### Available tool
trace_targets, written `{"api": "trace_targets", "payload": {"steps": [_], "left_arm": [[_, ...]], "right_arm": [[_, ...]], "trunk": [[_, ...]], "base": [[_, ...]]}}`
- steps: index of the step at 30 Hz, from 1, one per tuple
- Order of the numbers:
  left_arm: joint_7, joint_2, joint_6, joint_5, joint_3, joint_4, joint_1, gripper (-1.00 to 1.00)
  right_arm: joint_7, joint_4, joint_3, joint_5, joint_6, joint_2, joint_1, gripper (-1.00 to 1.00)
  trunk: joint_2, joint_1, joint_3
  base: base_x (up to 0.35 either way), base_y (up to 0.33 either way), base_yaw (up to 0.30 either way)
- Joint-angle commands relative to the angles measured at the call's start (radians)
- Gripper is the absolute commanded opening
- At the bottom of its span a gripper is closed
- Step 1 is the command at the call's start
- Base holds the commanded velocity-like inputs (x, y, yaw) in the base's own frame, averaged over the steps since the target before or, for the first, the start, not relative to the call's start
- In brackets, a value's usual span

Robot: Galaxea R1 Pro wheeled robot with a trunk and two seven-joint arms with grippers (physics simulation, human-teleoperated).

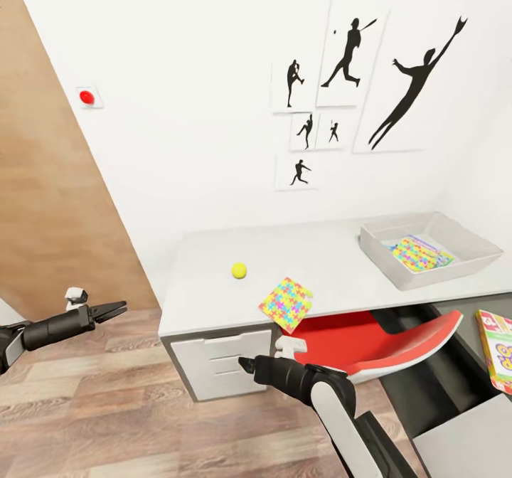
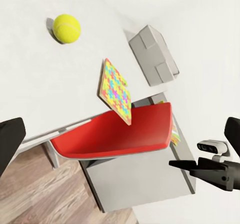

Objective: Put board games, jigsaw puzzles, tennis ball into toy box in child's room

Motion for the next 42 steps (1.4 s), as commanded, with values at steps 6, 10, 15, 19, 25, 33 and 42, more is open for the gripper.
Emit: {"api": "trace_targets", "payload": {"steps": [6, 10, 15, 19, 25, 33, 42], "left_arm": [[-0.005, 0.0, 0.011, -0.012, 0.007, 0.0, -0.001, 1.0], [-0.005, 0.0, 0.011, -0.013, 0.007, 0.0, -0.001, 1.0], [-0.005, 0.0, 0.011, -0.015, 0.007, 0.0, -0.001, 1.0], [-0.005, 0.0, 0.011, -0.015, 0.007, 0.0, -0.001, 1.0], [-0.005, 0.001, 0.011, -0.016, 0.007, 0.0, -0.001, 1.0], [-0.005, 0.0, 0.011, -0.017, 0.006, 0.0, -0.001, 1.0], [-0.005, 0.001, 0.011, -0.018, 0.006, 0.0, -0.001, 1.0]], "right_arm": [[-0.01, -0.001, 0.002, 0.001, 0.002, 0.001, -0.001, 1.0], [-0.01, -0.001, 0.002, 0.003, 0.002, 0.001, -0.001, 1.0], [-0.01, -0.001, 0.002, 0.003, 0.002, 0.002, -0.001, 1.0], [-0.01, -0.001, 0.002, 0.004, 0.0, 0.002, -0.001, 1.0], [-0.01, -0.001, 0.003, 0.005, -0.01, 0.001, -0.001, 1.0], [-0.01, -0.002, 0.004, 0.006, -0.011, 0.001, -0.001, 1.0], [-0.01, -0.001, 0.033, 0.014, -0.012, 0.001, -0.001, 1.0]], "trunk": [[-0.002, 0.001, 0.008], [-0.002, 0.001, 0.014], [-0.002, 0.001, 0.023], [-0.002, 0.001, 0.029], [-0.002, 0.001, 0.039], [-0.002, 0.001, 0.052], [-0.002, 0.001, 0.067]], "base": [[0.0, 0.0, 0.0], [0.0, 0.0, 0.0], [0.0, 0.0, 0.0], [0.0, 0.0, 0.0], [0.0, 0.0, 0.0], [0.0, 0.0, 0.0], [0.0, 0.0, 0.0]]}}
